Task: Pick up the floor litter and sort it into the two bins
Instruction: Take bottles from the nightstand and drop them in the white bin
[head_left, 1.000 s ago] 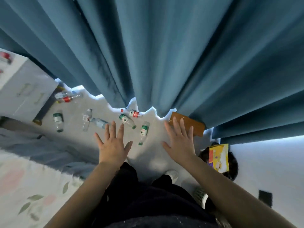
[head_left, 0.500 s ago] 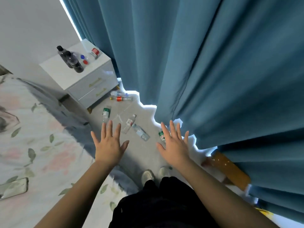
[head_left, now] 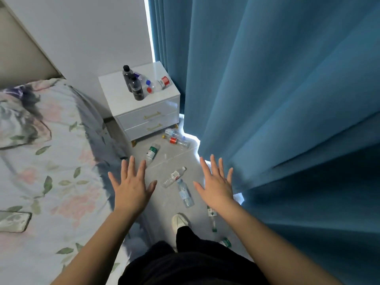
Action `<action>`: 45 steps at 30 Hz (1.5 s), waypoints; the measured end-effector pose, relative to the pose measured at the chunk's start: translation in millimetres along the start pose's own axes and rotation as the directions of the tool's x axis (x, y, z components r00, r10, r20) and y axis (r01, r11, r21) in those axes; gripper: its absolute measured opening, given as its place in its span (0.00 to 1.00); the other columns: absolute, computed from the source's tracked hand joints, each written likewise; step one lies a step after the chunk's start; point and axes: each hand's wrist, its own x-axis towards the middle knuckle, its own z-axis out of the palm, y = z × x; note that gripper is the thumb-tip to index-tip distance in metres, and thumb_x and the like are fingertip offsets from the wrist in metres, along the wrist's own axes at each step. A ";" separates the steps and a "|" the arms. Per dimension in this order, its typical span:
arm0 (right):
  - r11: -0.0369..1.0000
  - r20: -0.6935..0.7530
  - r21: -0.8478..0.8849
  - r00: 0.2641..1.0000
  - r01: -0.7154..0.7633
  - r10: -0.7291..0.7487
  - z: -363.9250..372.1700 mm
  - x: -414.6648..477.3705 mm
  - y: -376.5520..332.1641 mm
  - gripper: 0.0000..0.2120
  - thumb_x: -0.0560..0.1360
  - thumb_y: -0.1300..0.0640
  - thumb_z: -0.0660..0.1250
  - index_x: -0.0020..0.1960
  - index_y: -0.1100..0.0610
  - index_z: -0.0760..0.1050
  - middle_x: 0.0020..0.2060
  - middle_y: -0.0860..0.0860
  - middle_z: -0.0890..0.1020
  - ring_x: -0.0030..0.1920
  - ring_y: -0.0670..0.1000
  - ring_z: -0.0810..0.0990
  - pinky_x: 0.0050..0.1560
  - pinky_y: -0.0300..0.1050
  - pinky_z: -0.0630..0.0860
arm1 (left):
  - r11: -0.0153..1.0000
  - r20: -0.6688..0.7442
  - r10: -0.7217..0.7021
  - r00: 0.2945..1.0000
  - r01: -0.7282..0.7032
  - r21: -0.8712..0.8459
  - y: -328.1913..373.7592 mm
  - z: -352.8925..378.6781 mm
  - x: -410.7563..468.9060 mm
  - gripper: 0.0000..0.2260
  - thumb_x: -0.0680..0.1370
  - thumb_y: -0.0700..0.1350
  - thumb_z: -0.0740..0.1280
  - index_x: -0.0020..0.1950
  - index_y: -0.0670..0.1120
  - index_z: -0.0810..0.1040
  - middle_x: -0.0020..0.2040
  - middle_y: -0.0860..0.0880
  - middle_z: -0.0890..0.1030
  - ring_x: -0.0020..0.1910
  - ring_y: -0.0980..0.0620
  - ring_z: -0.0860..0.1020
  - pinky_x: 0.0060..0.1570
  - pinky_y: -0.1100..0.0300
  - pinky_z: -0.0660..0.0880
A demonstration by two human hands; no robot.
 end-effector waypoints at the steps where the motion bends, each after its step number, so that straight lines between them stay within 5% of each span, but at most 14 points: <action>1: 1.000 0.003 -0.012 1.000 0.022 -0.022 -8.4 15.3 -1.5 0.35 0.79 0.40 0.54 0.78 0.44 0.38 0.78 0.50 0.38 0.76 0.56 0.34 0.73 0.64 0.38 | 1.000 -0.003 -0.013 1.000 0.013 0.002 2.1 -3.9 10.7 0.32 0.79 0.62 0.54 0.78 0.51 0.49 0.79 0.45 0.45 0.77 0.44 0.41 0.71 0.35 0.42; 13: 0.983 0.018 -0.085 0.986 0.164 -0.163 -67.2 154.6 -48.9 0.37 0.79 0.40 0.55 0.77 0.45 0.35 0.78 0.51 0.38 0.77 0.57 0.35 0.73 0.65 0.40 | 0.995 -0.002 -0.102 0.995 0.102 -0.007 -15.3 -36.3 145.5 0.32 0.78 0.62 0.55 0.78 0.51 0.49 0.79 0.46 0.44 0.77 0.45 0.40 0.70 0.34 0.40; 24: 0.973 0.075 -0.143 0.982 0.180 -0.171 -107.3 380.6 -174.4 0.38 0.79 0.40 0.57 0.78 0.46 0.36 0.78 0.53 0.39 0.77 0.59 0.37 0.72 0.65 0.42 | 0.992 0.083 0.003 0.997 -0.013 0.128 -106.1 -88.2 420.1 0.32 0.79 0.60 0.56 0.78 0.51 0.48 0.78 0.45 0.44 0.77 0.43 0.41 0.70 0.34 0.42; 31: 0.983 0.193 -0.101 0.972 0.155 -0.133 -92.1 524.3 -258.3 0.38 0.79 0.45 0.60 0.78 0.46 0.37 0.77 0.52 0.39 0.77 0.60 0.40 0.73 0.65 0.52 | 0.965 0.201 0.088 0.976 -0.133 0.224 -161.3 -92.3 583.3 0.34 0.79 0.56 0.59 0.78 0.50 0.44 0.78 0.44 0.42 0.77 0.42 0.42 0.71 0.38 0.49; 45: 0.983 0.214 -0.053 0.963 0.176 -0.161 -23.9 636.2 -290.3 0.34 0.77 0.51 0.66 0.76 0.47 0.50 0.77 0.55 0.50 0.75 0.61 0.52 0.65 0.59 0.69 | 0.919 0.244 0.357 0.902 -0.386 0.081 -164.0 -42.2 712.9 0.38 0.75 0.45 0.70 0.77 0.52 0.51 0.78 0.44 0.50 0.73 0.41 0.59 0.65 0.49 0.67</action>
